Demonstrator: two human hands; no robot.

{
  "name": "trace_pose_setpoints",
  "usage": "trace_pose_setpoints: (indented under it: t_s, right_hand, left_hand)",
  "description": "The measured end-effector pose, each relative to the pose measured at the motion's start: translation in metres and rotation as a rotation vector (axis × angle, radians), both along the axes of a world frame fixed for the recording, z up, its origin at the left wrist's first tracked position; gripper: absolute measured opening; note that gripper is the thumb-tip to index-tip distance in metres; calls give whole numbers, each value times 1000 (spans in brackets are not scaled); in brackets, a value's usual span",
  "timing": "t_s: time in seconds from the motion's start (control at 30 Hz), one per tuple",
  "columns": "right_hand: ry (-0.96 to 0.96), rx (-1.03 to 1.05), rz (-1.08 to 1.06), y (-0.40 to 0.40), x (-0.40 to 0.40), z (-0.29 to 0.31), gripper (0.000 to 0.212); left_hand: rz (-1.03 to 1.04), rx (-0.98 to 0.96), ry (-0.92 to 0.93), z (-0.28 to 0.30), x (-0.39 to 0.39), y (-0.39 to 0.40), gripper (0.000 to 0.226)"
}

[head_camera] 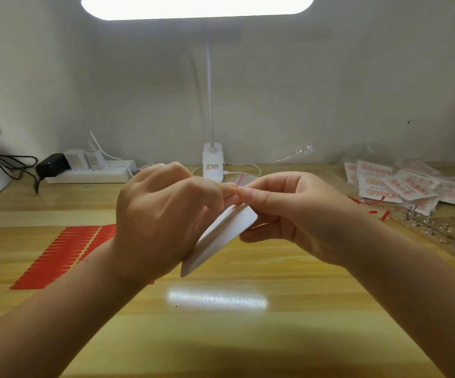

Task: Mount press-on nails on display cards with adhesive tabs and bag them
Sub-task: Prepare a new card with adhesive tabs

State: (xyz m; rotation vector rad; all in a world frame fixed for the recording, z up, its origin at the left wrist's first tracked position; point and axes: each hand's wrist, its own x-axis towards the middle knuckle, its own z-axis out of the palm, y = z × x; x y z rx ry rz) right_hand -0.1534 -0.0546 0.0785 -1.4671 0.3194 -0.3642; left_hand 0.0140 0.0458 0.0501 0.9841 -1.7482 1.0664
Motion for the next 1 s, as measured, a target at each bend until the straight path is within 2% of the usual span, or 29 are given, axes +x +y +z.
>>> trace_pose_setpoints:
  t_s: [0.2, 0.3, 0.47, 0.63, 0.77, 0.83, 0.93, 1.0]
  right_hand:
    - [-23, 12, -35, -3, 0, -5, 18]
    - [-30, -40, -79, -3, 0, -5, 18]
    - [-54, -191, -200, 1, 1, -6, 4]
    - [-112, -467, -263, 4, 0, -9, 4]
    - [-139, -595, -317, 6, 1, -12, 3]
    - [-156, -629, -329, 7, 1, -12, 3]
    - [-183, -623, -341, 8, 2, -12, 4]
    - [-197, -607, -350, 7, 2, -13, 7]
  left_hand:
    - [5, 24, -87, 1, 5, 1, 24]
    - [17, 78, -66, 2, 5, 1, 23]
    - [43, 328, 171, 10, -1, 4, 33]
    - [-20, 554, 421, 17, -9, 8, 49]
    - [-104, 651, 671, 18, -14, 8, 56]
    - [-163, 683, 786, 19, -15, 7, 52]
    - [-247, 698, 960, 21, -15, 6, 43]
    - [-248, 702, 1013, 22, -15, 6, 42]
